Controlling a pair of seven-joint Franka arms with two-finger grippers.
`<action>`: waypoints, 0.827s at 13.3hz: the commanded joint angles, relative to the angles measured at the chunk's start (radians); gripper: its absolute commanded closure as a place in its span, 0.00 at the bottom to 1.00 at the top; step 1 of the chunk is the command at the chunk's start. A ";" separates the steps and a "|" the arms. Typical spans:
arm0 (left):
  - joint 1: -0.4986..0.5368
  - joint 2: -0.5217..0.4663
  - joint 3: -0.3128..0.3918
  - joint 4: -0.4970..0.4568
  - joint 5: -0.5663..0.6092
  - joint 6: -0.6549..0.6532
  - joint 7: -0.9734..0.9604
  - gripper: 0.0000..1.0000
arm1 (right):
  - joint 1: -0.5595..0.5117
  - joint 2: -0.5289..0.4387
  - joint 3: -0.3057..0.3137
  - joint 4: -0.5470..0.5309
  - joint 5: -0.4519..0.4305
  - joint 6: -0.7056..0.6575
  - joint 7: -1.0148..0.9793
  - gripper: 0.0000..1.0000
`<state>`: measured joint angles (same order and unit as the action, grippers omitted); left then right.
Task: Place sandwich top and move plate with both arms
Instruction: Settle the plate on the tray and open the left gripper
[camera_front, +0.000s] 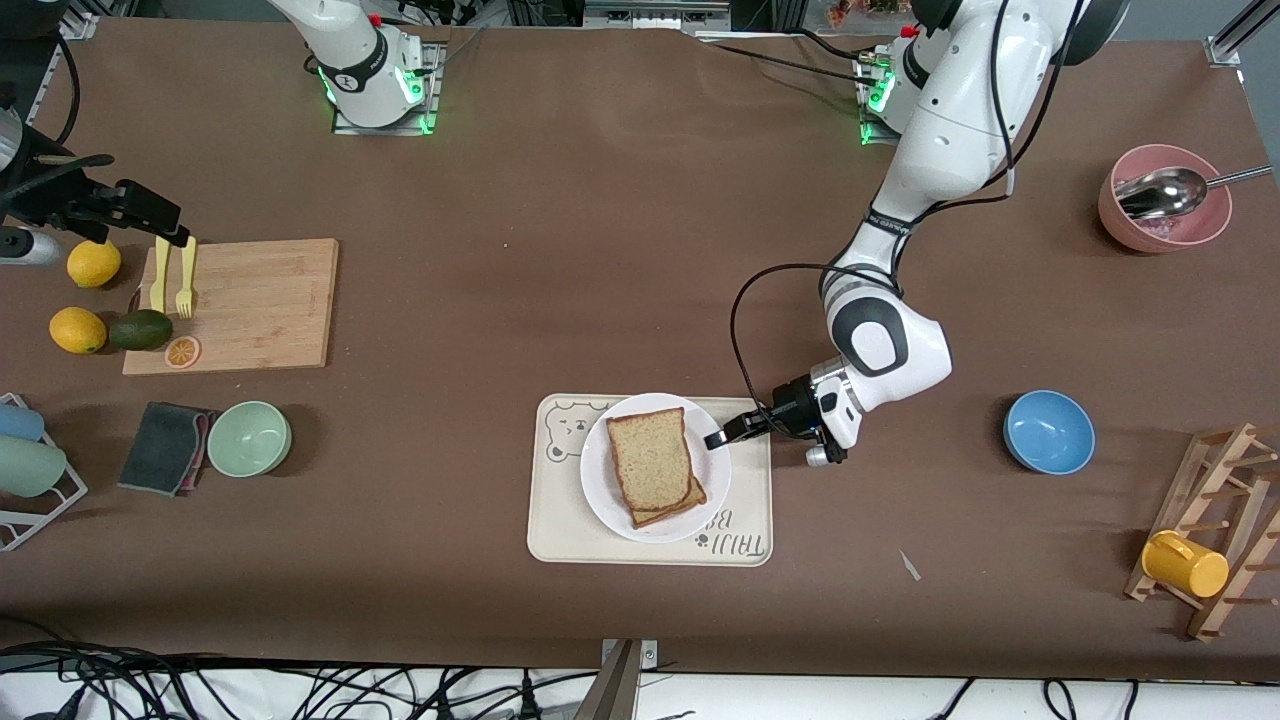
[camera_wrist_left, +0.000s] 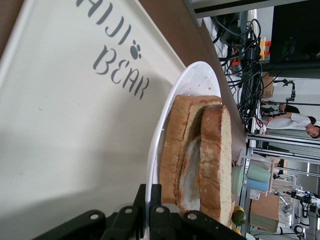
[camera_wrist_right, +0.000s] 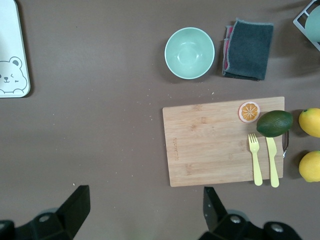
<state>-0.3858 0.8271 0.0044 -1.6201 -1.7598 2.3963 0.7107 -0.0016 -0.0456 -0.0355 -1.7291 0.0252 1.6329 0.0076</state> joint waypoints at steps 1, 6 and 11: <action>-0.021 0.049 0.017 0.066 0.014 -0.006 -0.017 1.00 | -0.008 0.000 0.005 0.016 -0.005 -0.016 -0.004 0.00; -0.025 0.050 0.023 0.058 0.014 -0.006 -0.002 1.00 | -0.008 0.000 0.005 0.016 -0.005 -0.016 -0.004 0.00; -0.025 0.052 0.023 0.058 0.013 -0.006 -0.002 1.00 | -0.008 0.000 0.005 0.016 -0.005 -0.016 -0.004 0.00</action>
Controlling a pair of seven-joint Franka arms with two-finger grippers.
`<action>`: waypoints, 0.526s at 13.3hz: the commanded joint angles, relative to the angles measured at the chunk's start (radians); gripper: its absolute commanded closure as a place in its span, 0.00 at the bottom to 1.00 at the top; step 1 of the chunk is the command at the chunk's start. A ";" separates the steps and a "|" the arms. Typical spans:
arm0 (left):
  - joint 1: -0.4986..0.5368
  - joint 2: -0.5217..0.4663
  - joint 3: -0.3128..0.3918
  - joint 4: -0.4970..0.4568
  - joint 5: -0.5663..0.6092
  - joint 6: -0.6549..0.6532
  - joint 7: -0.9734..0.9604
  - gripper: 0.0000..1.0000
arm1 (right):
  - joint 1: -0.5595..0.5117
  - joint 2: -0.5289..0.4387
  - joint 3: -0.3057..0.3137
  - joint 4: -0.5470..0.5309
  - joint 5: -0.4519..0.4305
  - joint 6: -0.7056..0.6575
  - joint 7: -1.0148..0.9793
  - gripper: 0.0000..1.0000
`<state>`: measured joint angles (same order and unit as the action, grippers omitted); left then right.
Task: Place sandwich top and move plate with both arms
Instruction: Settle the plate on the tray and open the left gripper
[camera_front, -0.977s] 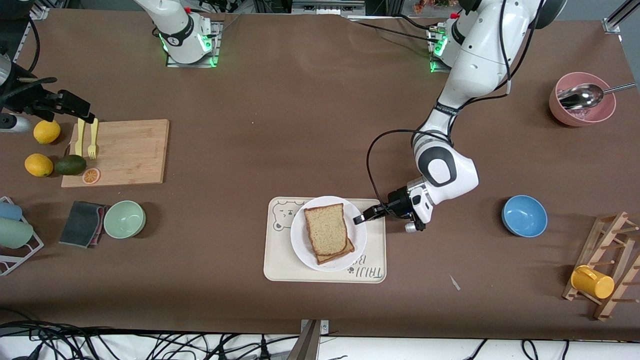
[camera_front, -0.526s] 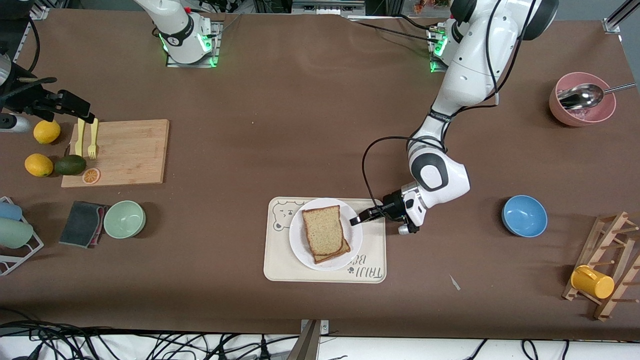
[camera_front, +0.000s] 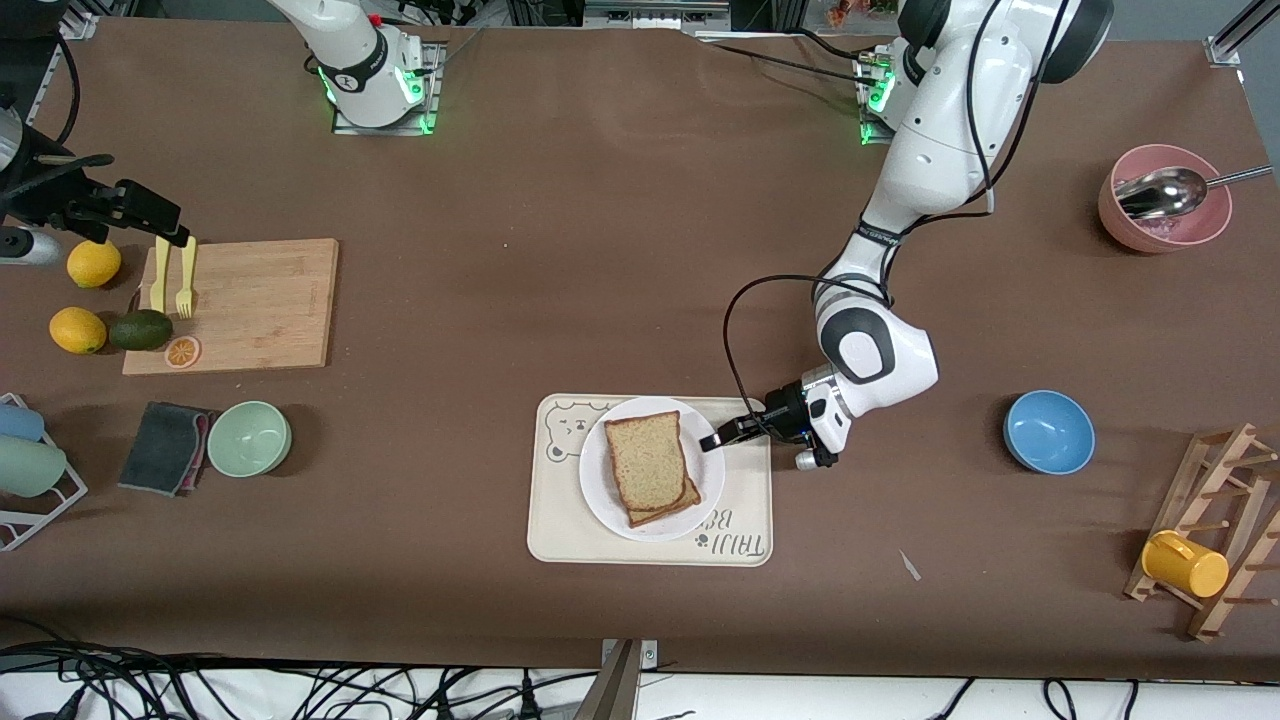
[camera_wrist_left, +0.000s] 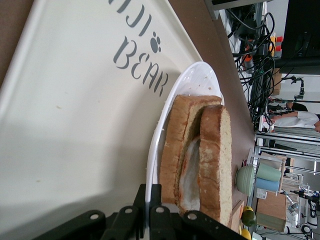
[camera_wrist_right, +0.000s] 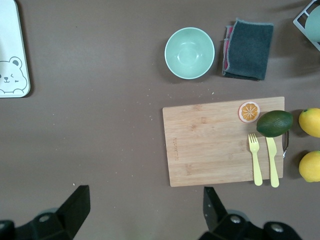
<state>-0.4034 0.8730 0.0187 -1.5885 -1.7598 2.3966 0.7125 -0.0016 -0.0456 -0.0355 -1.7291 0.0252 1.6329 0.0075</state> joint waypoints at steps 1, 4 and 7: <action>-0.008 0.012 0.015 0.035 0.011 -0.005 -0.004 1.00 | -0.008 0.000 0.005 0.016 -0.005 -0.016 -0.004 0.00; -0.008 0.027 0.038 0.056 0.006 -0.005 -0.004 1.00 | -0.008 0.000 0.005 0.016 -0.005 -0.016 -0.004 0.00; -0.008 0.032 0.043 0.056 -0.009 -0.005 -0.004 1.00 | -0.008 0.000 0.005 0.016 -0.007 -0.016 -0.003 0.00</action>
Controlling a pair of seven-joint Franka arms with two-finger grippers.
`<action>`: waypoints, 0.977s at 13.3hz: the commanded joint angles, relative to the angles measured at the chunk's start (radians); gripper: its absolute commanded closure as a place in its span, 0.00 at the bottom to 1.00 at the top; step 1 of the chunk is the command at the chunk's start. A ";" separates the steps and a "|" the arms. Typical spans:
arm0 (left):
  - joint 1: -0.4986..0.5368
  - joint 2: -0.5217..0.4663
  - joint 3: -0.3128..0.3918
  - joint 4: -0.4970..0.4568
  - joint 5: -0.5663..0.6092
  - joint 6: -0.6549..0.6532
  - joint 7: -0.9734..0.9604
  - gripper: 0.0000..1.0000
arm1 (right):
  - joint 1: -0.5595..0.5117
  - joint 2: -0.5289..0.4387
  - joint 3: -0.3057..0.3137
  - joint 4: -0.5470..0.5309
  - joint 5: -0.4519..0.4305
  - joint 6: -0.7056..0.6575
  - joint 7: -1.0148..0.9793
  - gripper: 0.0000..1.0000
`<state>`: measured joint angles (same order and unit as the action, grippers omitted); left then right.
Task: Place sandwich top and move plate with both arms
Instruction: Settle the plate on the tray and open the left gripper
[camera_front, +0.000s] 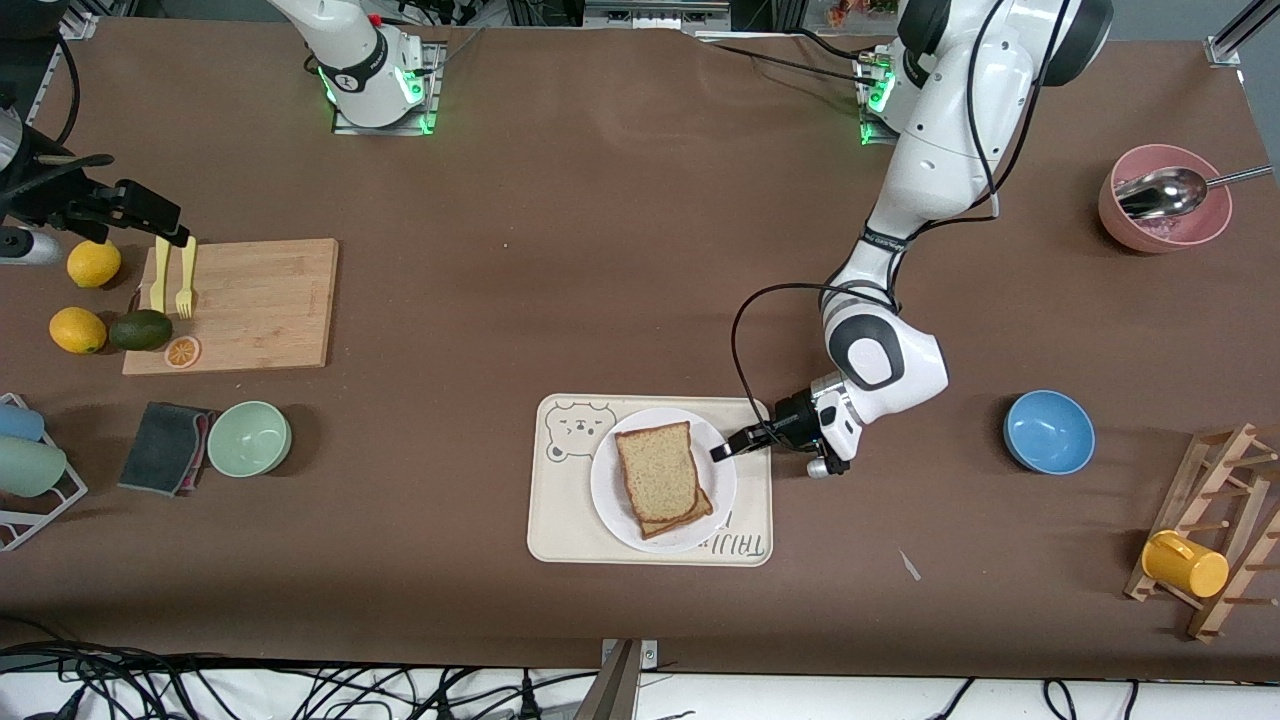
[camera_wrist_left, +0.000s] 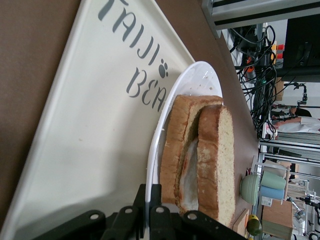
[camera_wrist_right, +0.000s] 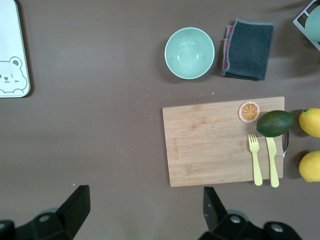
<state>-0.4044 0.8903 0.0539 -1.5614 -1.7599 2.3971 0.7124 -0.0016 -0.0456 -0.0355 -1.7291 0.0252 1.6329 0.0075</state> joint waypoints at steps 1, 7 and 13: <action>-0.013 0.015 0.007 0.027 -0.019 -0.006 -0.004 0.70 | -0.008 0.000 0.005 0.016 -0.005 -0.016 -0.003 0.00; -0.008 -0.063 0.003 -0.011 -0.012 -0.007 -0.014 0.26 | -0.008 0.000 0.005 0.016 -0.005 -0.016 -0.003 0.00; 0.027 -0.162 -0.002 -0.100 0.137 -0.015 -0.011 0.22 | -0.006 0.000 0.005 0.016 -0.007 -0.016 -0.003 0.00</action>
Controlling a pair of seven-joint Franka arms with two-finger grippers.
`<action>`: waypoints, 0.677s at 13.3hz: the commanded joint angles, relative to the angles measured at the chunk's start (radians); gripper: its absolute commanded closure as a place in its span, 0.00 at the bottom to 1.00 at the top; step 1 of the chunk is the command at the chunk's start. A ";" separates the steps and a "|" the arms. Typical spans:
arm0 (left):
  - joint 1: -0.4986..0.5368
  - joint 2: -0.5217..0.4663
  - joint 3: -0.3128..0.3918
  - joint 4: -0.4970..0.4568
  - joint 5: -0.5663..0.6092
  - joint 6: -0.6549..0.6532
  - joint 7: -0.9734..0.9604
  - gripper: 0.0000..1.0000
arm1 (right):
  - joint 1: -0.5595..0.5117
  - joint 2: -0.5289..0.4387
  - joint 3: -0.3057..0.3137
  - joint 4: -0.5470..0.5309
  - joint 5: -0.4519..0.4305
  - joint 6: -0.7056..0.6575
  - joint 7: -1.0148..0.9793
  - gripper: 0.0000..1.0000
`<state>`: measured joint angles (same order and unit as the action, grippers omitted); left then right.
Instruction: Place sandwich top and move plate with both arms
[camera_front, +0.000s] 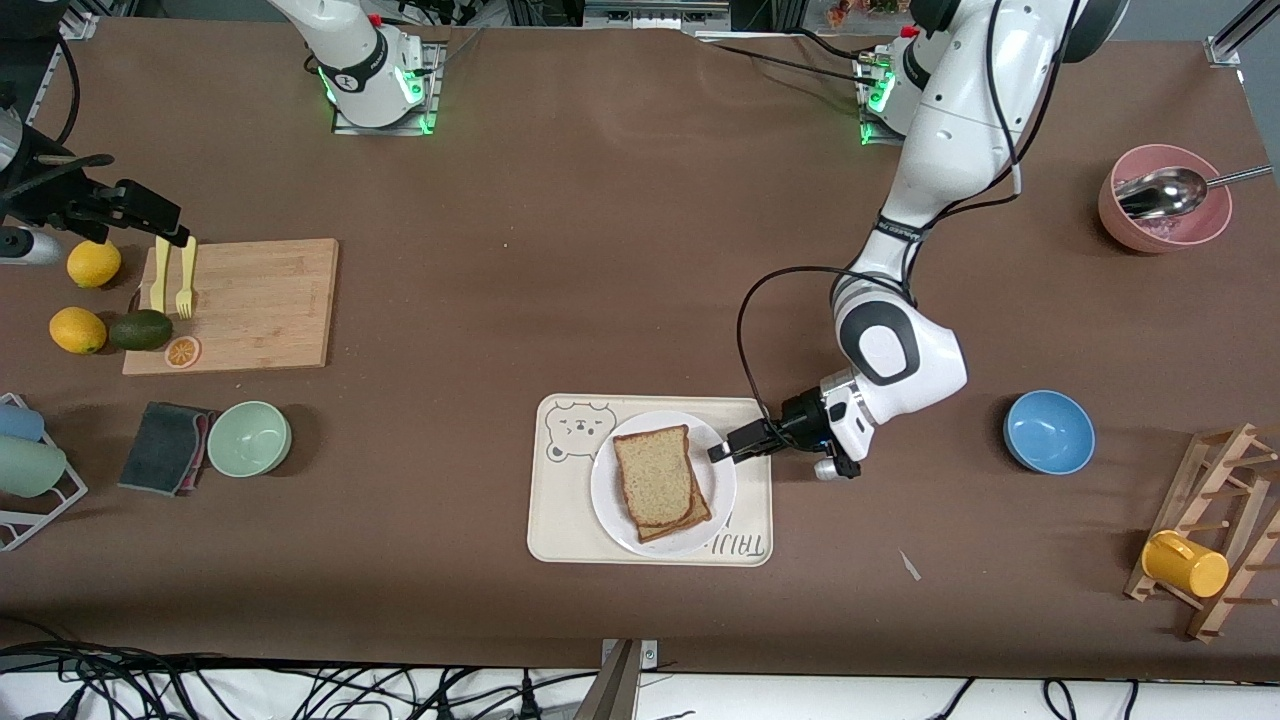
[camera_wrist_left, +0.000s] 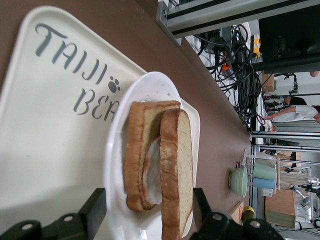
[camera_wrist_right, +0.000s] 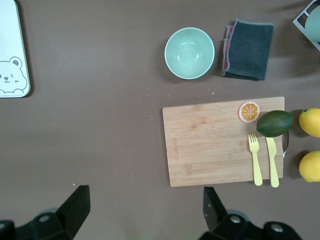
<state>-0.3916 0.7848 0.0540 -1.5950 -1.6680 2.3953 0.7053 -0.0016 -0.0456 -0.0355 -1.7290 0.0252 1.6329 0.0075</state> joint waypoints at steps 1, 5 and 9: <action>0.016 -0.056 -0.002 -0.068 0.050 -0.013 -0.003 0.22 | -0.006 0.000 0.005 0.016 -0.007 -0.015 -0.003 0.00; 0.017 -0.082 -0.002 -0.114 0.103 -0.013 -0.007 0.24 | -0.008 0.000 0.005 0.016 -0.005 -0.015 -0.003 0.00; 0.055 -0.189 -0.023 -0.206 0.279 -0.007 -0.102 0.29 | -0.008 0.000 0.005 0.016 -0.005 -0.016 -0.003 0.00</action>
<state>-0.3655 0.6982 0.0526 -1.7104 -1.4779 2.3923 0.6688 -0.0016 -0.0456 -0.0355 -1.7289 0.0252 1.6329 0.0075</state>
